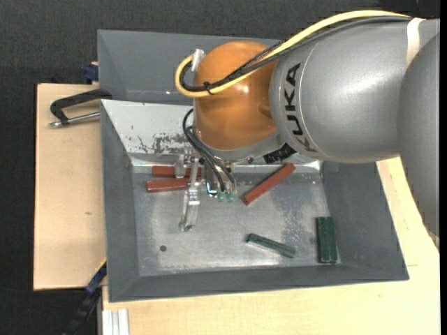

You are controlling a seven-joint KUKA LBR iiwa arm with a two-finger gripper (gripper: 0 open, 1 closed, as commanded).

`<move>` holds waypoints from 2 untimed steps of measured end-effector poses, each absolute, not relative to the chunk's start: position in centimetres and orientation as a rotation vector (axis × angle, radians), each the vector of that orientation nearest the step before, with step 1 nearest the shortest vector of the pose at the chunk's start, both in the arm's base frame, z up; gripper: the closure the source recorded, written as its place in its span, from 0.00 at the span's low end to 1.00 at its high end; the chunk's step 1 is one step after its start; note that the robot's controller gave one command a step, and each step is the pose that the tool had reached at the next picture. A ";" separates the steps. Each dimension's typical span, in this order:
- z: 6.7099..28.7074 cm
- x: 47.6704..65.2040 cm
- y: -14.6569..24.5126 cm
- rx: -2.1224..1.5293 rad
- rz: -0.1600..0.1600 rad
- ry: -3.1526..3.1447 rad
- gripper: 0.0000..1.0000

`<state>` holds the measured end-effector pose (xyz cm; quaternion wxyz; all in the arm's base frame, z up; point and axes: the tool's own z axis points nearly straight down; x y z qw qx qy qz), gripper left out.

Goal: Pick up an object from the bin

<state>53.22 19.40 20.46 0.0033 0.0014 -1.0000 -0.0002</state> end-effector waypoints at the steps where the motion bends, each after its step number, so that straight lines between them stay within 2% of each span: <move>1: 20.9 53.4 19.3 0.001 -0.003 -3.143 0.00; 2: 18.3 55.9 19.0 0.177 -0.007 -3.147 0.00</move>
Offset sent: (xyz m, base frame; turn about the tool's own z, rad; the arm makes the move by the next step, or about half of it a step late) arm 0.0576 -0.0151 -0.0699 -0.2444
